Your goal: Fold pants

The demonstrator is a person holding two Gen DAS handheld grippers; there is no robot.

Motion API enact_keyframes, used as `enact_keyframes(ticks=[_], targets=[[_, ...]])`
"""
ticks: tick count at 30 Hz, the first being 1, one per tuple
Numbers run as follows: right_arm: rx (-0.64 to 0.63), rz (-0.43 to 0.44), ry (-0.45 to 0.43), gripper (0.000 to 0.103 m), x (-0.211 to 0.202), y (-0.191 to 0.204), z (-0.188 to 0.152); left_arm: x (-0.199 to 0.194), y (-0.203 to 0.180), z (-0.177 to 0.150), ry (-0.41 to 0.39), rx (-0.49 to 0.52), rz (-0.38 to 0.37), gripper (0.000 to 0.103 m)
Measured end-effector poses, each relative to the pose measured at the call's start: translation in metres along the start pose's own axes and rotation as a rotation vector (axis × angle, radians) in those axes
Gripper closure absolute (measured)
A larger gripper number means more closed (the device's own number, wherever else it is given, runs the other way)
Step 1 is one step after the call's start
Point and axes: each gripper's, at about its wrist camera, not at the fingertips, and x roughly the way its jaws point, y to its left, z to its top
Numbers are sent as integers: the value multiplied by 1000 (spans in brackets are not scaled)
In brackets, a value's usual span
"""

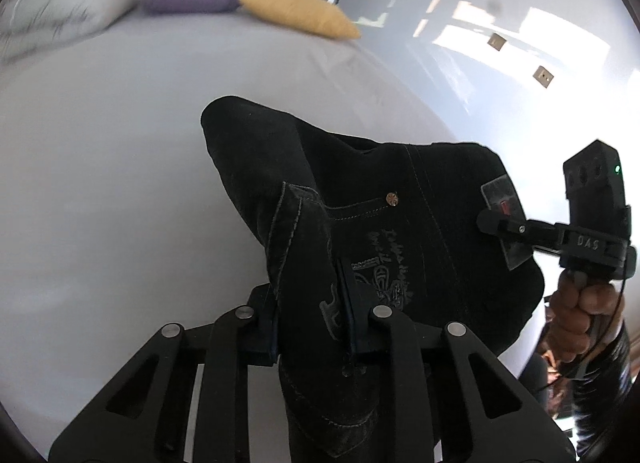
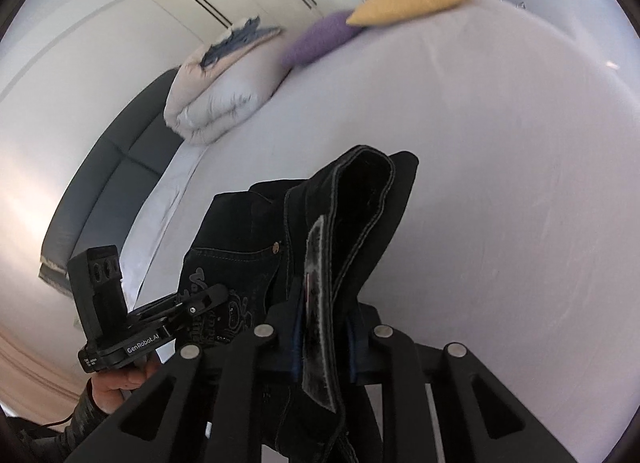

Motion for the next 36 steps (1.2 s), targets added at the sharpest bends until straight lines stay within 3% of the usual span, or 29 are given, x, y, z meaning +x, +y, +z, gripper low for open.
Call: enact_keyframes(ticks=[6,11,12,13,15,17,20,24,28,30,34,36], targets=[[49,-17,-12,85,25,-46,44,64,12,49,28,14,29,82],[140,-68,49,81,64,-101,40,118,29,48,93,-7,64,78],[164,-63,51,74,69,-111,36,122,33,45,86,-10,67,74],[186,-42,43,73,70,-120,31,124,34,44,82,-10,72,71],[182,-8,12,73,71,-124,24,128,41,43,73,-14,93,53],[166,4,-11,73,68,-126,17,129,45,43,59,-31,88,48],[176,6,-26,70,59,-127,10,129,42,43,45,-34,93,42],[165,-60,-61,54,42,-116,4,111,34,23,16,3,131,42],[149,-208,-109,46,13,-95,-10,75,14,-6,-68,67,227,35],[139,-236,-159,46,-12,-82,-22,52,-1,-19,-139,98,268,23],[59,-339,-278,33,-57,-42,-40,-16,-40,-41,-372,153,356,1],[7,-376,-344,24,-78,-18,-47,-49,-70,-47,-504,192,416,0]])
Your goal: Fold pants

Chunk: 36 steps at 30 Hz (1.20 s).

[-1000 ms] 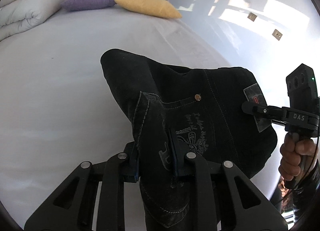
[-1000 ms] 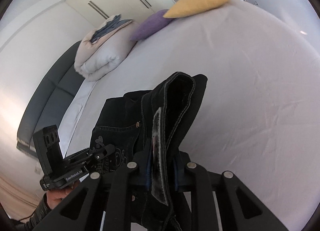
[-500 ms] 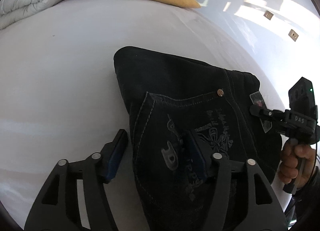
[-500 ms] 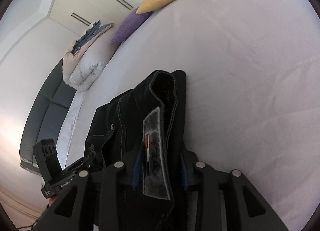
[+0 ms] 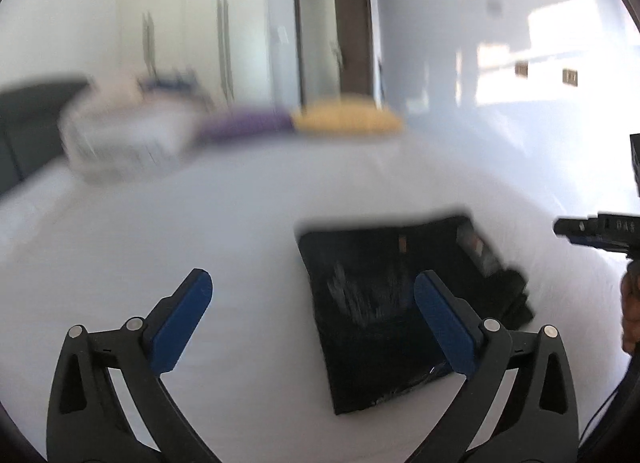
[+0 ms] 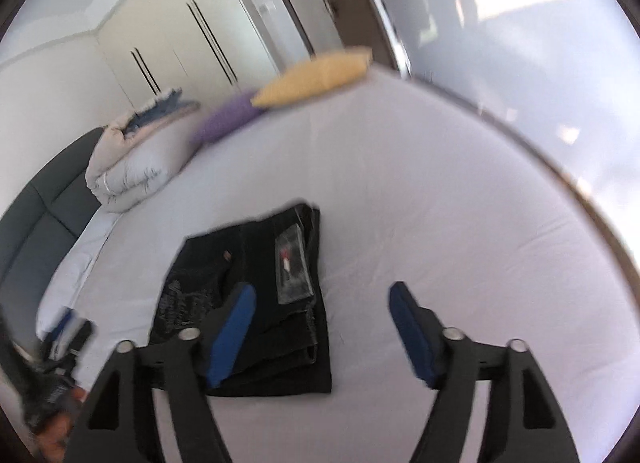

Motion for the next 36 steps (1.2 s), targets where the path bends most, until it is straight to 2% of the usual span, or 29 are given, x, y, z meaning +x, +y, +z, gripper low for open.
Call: enact_keyframes(ticks=[2,4,7,11,14,17,19,22,24,26,32,36], targets=[[-47,-30,-91,13,-32,17,0,-39,-4,14,-106,17,57,0],[-92,-64,-194,1,-68,32,-2,-71,-3,29,-175,20,110,0],[-143,-101,-333,0,-116,50,-2,-108,-8,48,-233,43,136,0],[-189,-126,-490,0,-173,69,3,-160,-19,52,-323,108,190,0],[-227,-138,-633,0,-220,86,7,-186,-18,62,-301,109,169,0],[-239,-120,-704,0,-253,102,12,-204,-14,70,-285,69,171,0],[-261,-101,-722,0,-270,110,11,-209,-9,73,-240,27,163,0],[-288,-113,-712,0,-280,119,9,-210,-3,72,-172,-21,160,0],[-293,-106,-670,0,-278,121,7,-206,-1,66,-123,-27,175,0],[-285,-112,-596,0,-267,122,4,-196,-2,57,-43,-30,172,0],[-272,-159,-384,0,-219,120,-20,-157,-1,16,176,-74,102,0],[-176,-181,-189,0,-179,106,-39,-139,1,-9,255,-112,93,0]])
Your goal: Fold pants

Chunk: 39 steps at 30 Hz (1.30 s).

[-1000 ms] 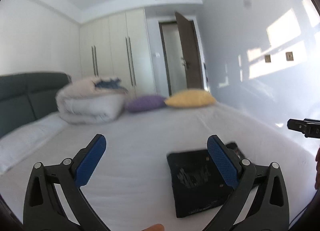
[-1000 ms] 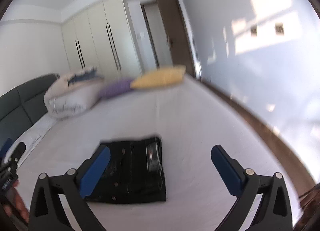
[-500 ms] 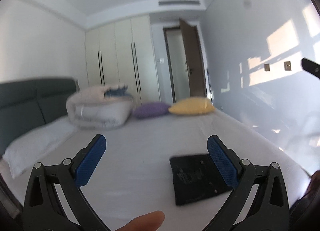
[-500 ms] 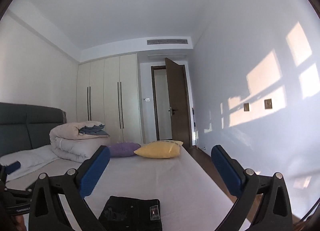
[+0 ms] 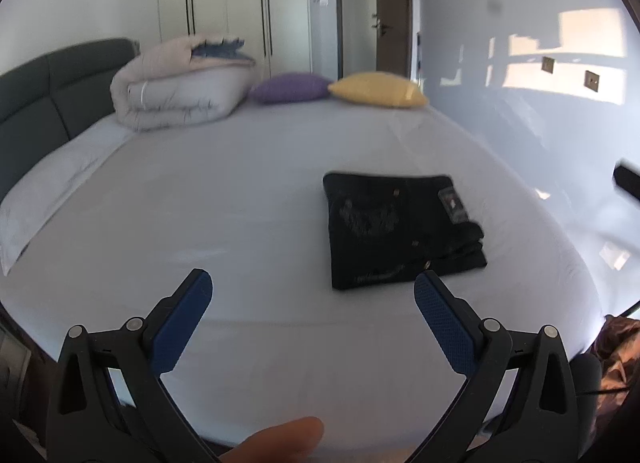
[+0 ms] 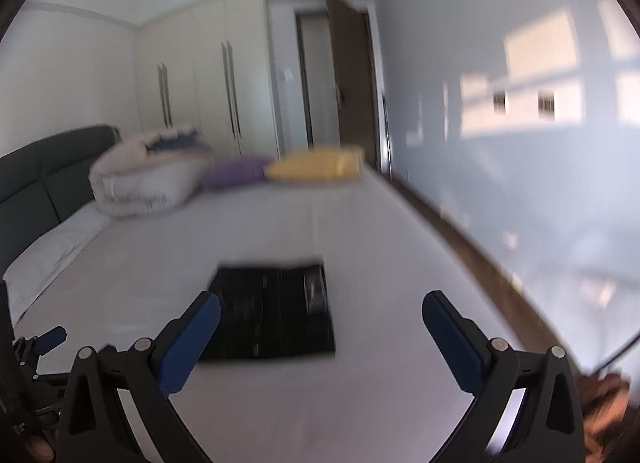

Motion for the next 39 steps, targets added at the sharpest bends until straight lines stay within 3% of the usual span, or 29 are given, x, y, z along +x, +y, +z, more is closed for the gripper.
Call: enact_keyframes(ticks=[4,7,12,39], targets=[[40,18,142,0,25,-1,-27,15,-1,-11,17,12,18,0],[-3,-1,180,0,33,7,-40,24,1,-16,31,9,23,0],[-58,-5,189,0,37,18,-47,40,2,-20,55,4,20,0],[-51,4,229,0,45,22,-60,61,2,-34,107,-19,22,0]])
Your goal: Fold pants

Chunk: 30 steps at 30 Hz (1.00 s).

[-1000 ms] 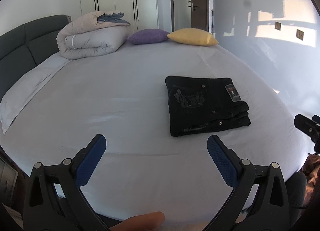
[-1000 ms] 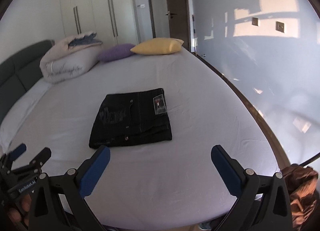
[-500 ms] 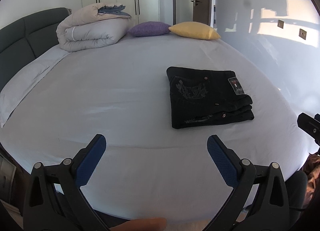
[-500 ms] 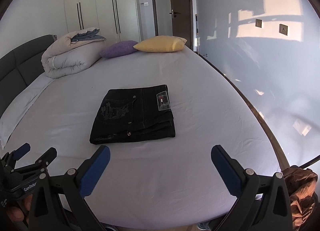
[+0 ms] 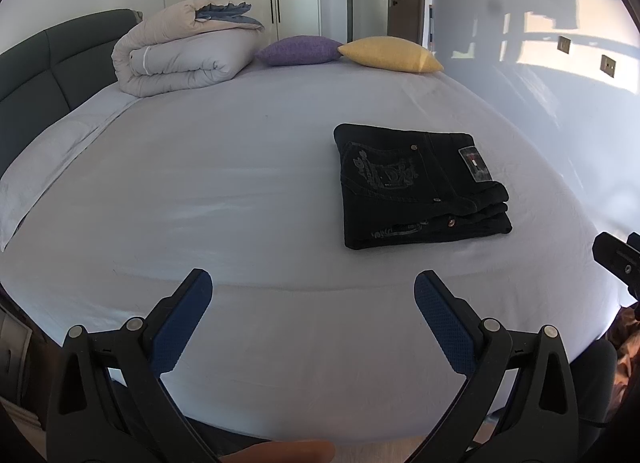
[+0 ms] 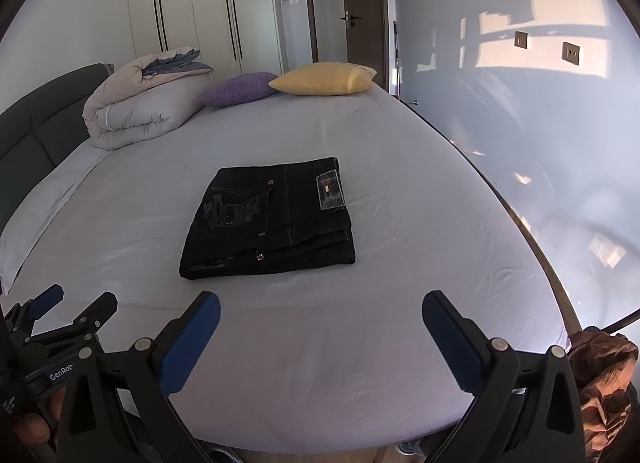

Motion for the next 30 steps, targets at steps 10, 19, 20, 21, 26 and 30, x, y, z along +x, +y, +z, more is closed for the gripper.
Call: enact_keyframes(ticks=[10,19,20,21,26,30], targets=[[-2,3,12,0,1,5,-2,0,-1,-1,-1,-1,0,0],[-1,4,14,0,1,7,-4,0,-1,-1,-1,-1,0,0],[-1,4,15,0,1,7,-4,0,-1,-1,-1,-1,0,0],[-1,4,14,0,1,7,-4,1,-2,-1,0,-1,0,0],[0,5,16,0,2,7,-5,1,-2,-2,-1,-2,0,0],[-1,5,16,0,2,7,-5,0,-2,-2,-1,-3,1,0]])
